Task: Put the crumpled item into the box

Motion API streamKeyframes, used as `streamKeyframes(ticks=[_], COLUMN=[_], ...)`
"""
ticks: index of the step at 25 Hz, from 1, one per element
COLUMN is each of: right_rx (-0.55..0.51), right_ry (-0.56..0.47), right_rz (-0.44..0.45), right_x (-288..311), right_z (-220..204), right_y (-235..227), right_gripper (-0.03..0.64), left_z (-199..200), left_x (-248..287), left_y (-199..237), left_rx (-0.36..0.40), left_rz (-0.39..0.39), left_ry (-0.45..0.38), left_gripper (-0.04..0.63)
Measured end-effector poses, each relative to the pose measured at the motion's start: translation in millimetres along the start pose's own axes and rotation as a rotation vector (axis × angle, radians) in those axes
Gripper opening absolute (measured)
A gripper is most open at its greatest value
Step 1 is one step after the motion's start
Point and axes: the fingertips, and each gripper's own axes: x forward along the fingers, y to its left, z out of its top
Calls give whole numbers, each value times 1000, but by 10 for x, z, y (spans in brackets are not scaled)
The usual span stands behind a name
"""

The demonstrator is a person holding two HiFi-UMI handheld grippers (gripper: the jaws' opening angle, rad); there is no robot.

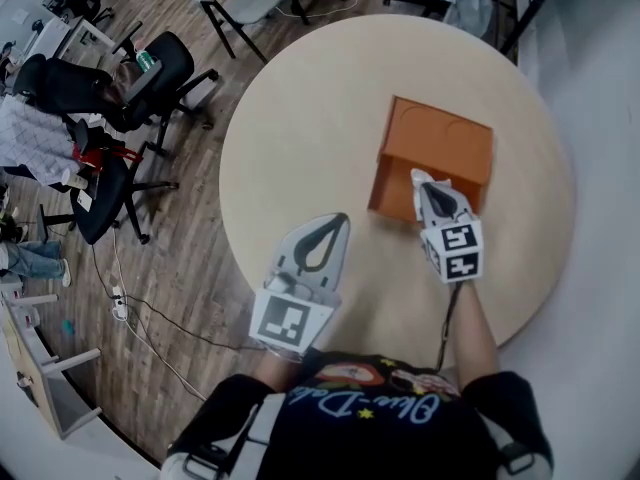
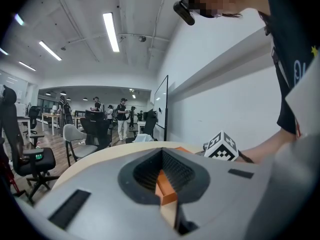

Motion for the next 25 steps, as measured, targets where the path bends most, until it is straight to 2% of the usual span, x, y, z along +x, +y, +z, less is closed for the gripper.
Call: streamKeyframes(ticks=[9,17,22,25], right_rx=[-56,-69,-51,1], right_ry=[79,107,86,26], right_rz=[7,5,8,0], right_x=[82,107,84,14], right_z=[-84,-119,-100,-38], right_y=[87,111,101,24], right_gripper=[2,2,2,2], left_z=[-7,13,71,124], left_x=[-97,-148,-179,-205], left_y=[109,102,75,65], left_rx=[-13,-15,-9,-6], left_rz=[23,28,30,33], left_ry=[18,21,7,0], left_gripper=[-8,-8,-8,-8])
